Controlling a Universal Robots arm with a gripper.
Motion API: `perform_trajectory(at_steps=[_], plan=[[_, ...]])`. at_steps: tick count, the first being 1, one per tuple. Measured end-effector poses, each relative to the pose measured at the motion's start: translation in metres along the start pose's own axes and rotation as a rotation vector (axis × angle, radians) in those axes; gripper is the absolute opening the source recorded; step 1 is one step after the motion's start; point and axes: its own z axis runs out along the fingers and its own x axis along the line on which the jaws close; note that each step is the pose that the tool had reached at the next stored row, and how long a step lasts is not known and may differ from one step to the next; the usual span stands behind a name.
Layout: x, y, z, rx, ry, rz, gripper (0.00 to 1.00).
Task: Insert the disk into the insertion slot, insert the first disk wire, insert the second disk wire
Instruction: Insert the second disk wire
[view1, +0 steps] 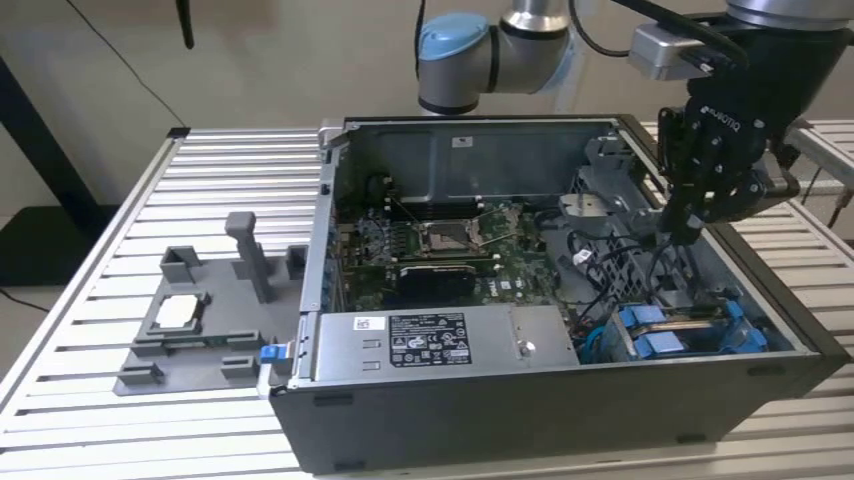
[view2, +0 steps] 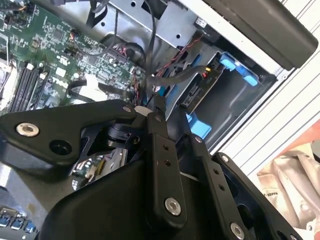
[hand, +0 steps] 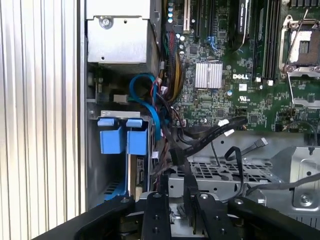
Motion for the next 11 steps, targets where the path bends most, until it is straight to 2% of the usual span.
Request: perform_trajectory(at_steps=[2,7,9,11], plan=[[-0.0008,0.0057,-0.0003,0.0060,0.0040,0.000,0.27],[-0.0019,0.0191,-0.0012,0.0234,0.0210,0.001,0.27],[-0.0024,0.0241,-0.0013,0.0311,0.0238,0.001,0.27],[-0.0029,0.0295,-0.0015,0.0419,0.0253,0.002,0.27]])
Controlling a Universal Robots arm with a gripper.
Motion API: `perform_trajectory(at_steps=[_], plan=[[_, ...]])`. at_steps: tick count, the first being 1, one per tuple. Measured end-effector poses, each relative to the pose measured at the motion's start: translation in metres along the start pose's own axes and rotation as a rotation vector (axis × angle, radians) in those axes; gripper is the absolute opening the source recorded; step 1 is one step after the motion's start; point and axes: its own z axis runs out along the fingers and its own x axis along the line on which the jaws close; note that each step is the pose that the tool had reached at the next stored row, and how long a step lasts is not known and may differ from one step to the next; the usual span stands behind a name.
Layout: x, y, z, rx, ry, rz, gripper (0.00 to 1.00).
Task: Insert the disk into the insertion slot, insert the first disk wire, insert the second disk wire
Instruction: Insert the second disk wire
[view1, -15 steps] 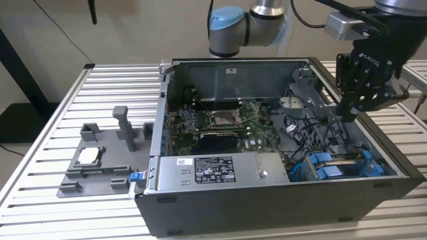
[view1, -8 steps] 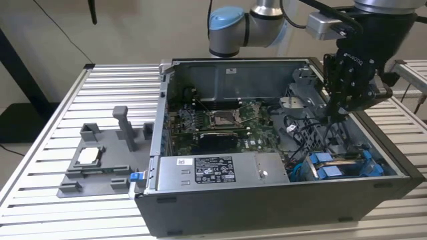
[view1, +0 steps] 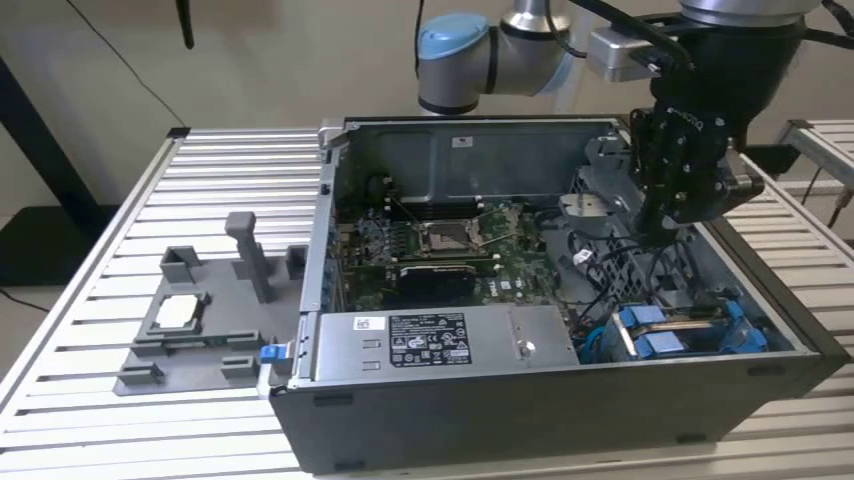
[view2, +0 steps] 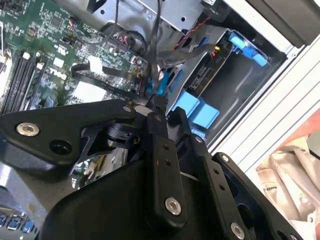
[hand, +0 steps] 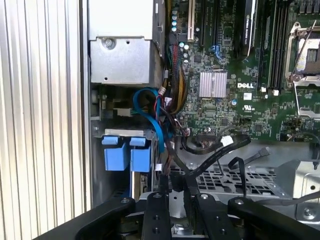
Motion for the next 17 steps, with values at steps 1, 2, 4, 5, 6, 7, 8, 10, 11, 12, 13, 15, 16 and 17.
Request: perform_trajectory(at_steps=[1,2,4,5,6,7,8,10,11,12,13,15,16,17], plan=[[-0.0002,0.0024,-0.0002,0.0050,0.0003,0.000,0.27],[-0.0004,0.0047,-0.0004,0.0103,0.0005,0.001,0.27],[-0.0007,0.0081,-0.0006,0.0183,0.0006,0.000,0.27],[-0.0008,0.0094,-0.0007,0.0217,0.0007,-0.002,0.27],[-0.0008,0.0105,-0.0008,0.0264,0.0013,-0.004,0.27],[-0.0009,0.0111,-0.0006,0.0314,0.0014,-0.006,0.27],[-0.0010,0.0117,-0.0005,0.0379,0.0016,-0.009,0.27],[-0.0014,0.0130,0.0005,0.0560,0.0018,-0.014,0.27],[-0.0014,0.0142,0.0012,0.0657,0.0017,-0.015,0.27],[-0.0015,0.0162,0.0017,0.0749,0.0020,-0.015,0.27],[-0.0016,0.0181,0.0020,0.0801,0.0021,-0.015,0.27],[-0.0016,0.0207,0.0025,0.0875,0.0019,-0.021,0.27],[-0.0017,0.0213,0.0026,0.0910,0.0017,-0.025,0.27],[-0.0018,0.0219,0.0030,0.0961,0.0014,-0.030,0.27]])
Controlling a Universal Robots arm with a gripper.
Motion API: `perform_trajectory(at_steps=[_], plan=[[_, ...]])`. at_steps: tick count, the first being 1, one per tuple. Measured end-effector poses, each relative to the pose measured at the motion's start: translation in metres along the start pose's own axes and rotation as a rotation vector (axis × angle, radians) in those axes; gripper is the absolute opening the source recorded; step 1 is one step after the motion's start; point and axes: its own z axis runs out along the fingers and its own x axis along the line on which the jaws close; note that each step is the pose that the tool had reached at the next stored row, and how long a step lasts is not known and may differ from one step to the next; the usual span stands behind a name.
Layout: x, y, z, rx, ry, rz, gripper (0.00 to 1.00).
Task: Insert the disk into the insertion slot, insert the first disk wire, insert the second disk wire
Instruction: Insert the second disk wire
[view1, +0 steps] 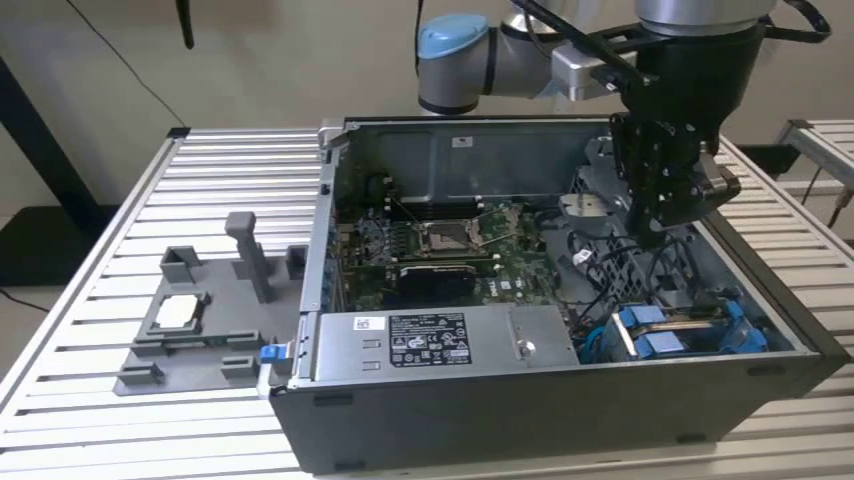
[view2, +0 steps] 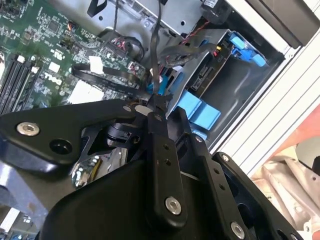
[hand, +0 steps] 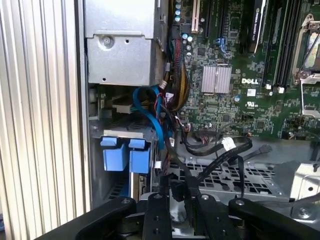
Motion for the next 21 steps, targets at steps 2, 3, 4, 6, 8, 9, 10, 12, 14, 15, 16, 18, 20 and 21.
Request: perform_trajectory(at_steps=[2,3,4,6,8,9,10,12,14,15,16,18,20,21], plan=[[-0.0002,0.0008,0.0007,0.0102,-0.0011,-0.011,0.27],[-0.0002,0.0013,0.0010,0.0135,-0.0018,-0.017,0.27],[-0.0002,0.0018,0.0012,0.0161,-0.0026,-0.023,0.27],[-0.0003,0.0035,0.0012,0.0199,-0.0044,-0.033,0.27],[-0.0004,0.0061,0.0009,0.0248,-0.0047,-0.038,0.27],[-0.0005,0.0074,0.0006,0.0277,-0.0043,-0.040,0.27],[-0.0006,0.0084,0.0006,0.0312,-0.0041,-0.041,0.27],[-0.0007,0.0102,0.0007,0.0402,-0.0033,-0.040,0.27],[-0.0008,0.0114,0.0010,0.0465,-0.0025,-0.040,0.27],[-0.0008,0.0120,0.0012,0.0494,-0.0022,-0.040,0.27],[-0.0009,0.0125,0.0013,0.0522,-0.0017,-0.040,0.27],[-0.0010,0.0135,0.0017,0.0560,-0.0006,-0.040,0.27],[-0.0011,0.0142,0.0020,0.0569,0.0009,-0.040,0.27],[-0.0011,0.0144,0.0021,0.0571,0.0015,-0.040,0.27]])
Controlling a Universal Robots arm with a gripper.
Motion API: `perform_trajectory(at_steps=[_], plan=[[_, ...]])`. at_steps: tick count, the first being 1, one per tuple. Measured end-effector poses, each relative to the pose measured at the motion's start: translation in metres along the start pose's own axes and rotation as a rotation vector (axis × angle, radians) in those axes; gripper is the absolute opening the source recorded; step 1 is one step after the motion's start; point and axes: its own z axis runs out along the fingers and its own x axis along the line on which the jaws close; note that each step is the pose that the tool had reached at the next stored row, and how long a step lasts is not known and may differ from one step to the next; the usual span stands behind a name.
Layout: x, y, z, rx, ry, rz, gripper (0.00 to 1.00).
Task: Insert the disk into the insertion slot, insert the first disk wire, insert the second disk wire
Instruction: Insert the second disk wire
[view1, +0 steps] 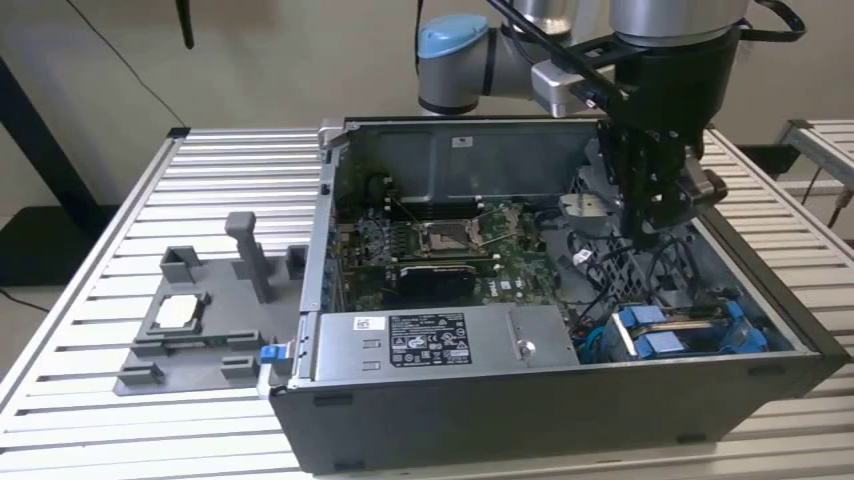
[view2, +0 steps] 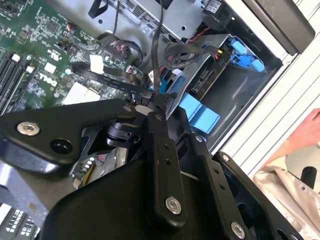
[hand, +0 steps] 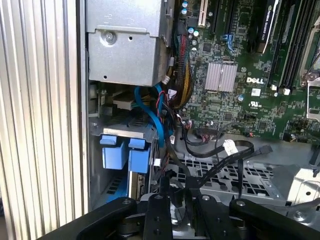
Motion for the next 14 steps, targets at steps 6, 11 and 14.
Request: perform_trajectory(at_steps=[6,11,14], plan=[[-0.0001,0.0001,0.0002,0.0001,0.0002,0.000,0.18],[0.0000,0.0002,0.0003,0.0001,0.0003,0.000,0.16],[0.0006,0.0002,0.0004,0.0002,0.0005,0.000,0.16]])
